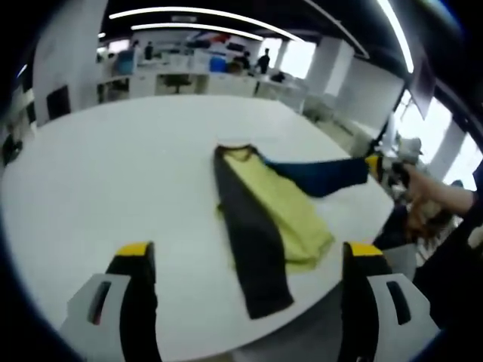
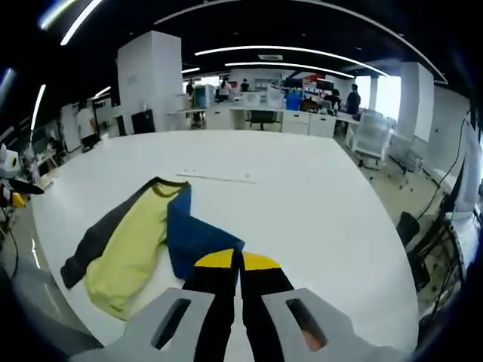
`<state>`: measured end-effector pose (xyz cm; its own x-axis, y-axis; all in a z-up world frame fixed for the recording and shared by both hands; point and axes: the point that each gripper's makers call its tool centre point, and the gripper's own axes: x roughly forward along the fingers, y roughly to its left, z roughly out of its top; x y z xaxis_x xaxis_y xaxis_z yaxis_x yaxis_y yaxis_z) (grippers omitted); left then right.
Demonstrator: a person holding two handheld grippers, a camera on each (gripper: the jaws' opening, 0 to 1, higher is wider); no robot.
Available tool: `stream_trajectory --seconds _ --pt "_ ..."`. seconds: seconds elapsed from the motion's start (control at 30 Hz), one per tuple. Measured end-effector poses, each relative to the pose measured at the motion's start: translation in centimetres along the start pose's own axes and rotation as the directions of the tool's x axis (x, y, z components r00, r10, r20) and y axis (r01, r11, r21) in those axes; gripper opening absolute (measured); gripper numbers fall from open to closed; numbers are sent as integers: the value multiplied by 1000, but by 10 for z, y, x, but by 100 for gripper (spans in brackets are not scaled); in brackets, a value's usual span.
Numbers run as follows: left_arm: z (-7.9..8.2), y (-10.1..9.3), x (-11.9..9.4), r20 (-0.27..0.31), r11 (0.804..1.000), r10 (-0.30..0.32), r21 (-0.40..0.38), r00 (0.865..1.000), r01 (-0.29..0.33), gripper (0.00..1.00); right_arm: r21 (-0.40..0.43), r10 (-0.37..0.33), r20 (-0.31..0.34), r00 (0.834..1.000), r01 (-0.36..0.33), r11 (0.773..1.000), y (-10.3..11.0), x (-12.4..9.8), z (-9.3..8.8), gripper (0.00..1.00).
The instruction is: Fold the garment on the visible template until the final outline fits inside the template.
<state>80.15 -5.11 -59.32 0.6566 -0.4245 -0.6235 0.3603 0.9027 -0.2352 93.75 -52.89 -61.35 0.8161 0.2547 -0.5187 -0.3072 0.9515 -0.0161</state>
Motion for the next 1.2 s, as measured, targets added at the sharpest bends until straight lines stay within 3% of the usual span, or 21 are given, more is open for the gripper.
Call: stream_trajectory --seconds 0.3,0.47,1.2 --pt "1 1 7 -17 1000 3 -1 1000 -3 99 -19 -77 -46 996 76 997 -62 17 -2 2" --pt "-1 2 11 -29 1000 3 -1 1000 -3 99 -30 -99 -82 992 97 995 -84 27 -7 2" --pt "-4 4 26 -76 1000 5 7 997 -5 99 -59 -166 -198 966 158 986 -119 43 -41 1"
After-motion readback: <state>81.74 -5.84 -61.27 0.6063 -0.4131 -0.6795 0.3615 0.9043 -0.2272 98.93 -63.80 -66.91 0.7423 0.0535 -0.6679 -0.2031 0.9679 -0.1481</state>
